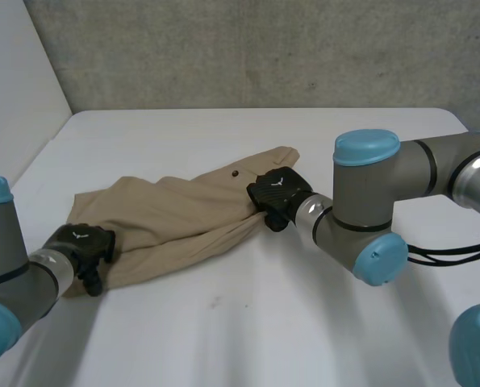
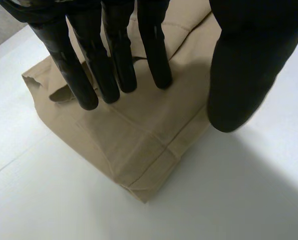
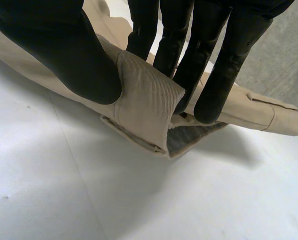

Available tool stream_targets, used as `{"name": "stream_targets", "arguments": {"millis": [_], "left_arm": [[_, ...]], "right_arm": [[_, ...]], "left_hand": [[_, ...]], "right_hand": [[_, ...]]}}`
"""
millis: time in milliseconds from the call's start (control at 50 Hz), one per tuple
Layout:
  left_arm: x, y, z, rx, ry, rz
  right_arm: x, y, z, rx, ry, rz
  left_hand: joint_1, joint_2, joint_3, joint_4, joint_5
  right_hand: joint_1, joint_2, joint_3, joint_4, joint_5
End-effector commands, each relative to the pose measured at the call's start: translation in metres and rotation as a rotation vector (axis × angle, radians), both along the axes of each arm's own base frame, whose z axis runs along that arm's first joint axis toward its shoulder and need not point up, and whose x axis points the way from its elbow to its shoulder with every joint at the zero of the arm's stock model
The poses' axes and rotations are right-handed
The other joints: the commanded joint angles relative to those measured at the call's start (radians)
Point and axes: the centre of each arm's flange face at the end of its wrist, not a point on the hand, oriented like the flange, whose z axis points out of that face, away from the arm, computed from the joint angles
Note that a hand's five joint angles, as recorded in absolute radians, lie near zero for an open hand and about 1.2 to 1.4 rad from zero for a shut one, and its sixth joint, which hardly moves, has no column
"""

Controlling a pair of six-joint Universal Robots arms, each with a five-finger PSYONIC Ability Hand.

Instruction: Fold the shorts.

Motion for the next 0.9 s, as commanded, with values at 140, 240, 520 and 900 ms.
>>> {"name": "stream_targets", "arguments": {"millis": [140, 240, 520, 900], "left_arm": [[-0.010, -0.007, 0.023, -0.098, 0.016, -0.026], [-0.022, -0.005, 0.083, -0.301, 0.074, -0.059], [-0.039, 0.039, 0.238, -0.876, 0.316, -0.135], [-0.086, -0.045, 0.152, -0.656, 0.230, -0.184]], "right_arm": [[-0.023, -0.004, 0.039, -0.025, -0.043, -0.069], [-0.039, -0.009, 0.079, -0.103, -0.079, -0.126], [-0.099, 0.028, 0.228, -0.408, -0.217, -0.228], [-0.083, -0.018, 0.173, -0.346, 0.000, -0.252]], "left_hand": [[0.746, 0.754, 0.754, 0.761, 0.765], [0.746, 0.754, 0.754, 0.761, 0.765], [0.746, 0.754, 0.754, 0.761, 0.765], [0.746, 0.754, 0.754, 0.761, 0.765]], "right_hand": [[0.478, 0.229, 0.224, 0.212, 0.244], [0.478, 0.229, 0.224, 0.212, 0.244], [0.478, 0.229, 0.224, 0.212, 0.244], [0.478, 0.229, 0.224, 0.212, 0.244]]}}
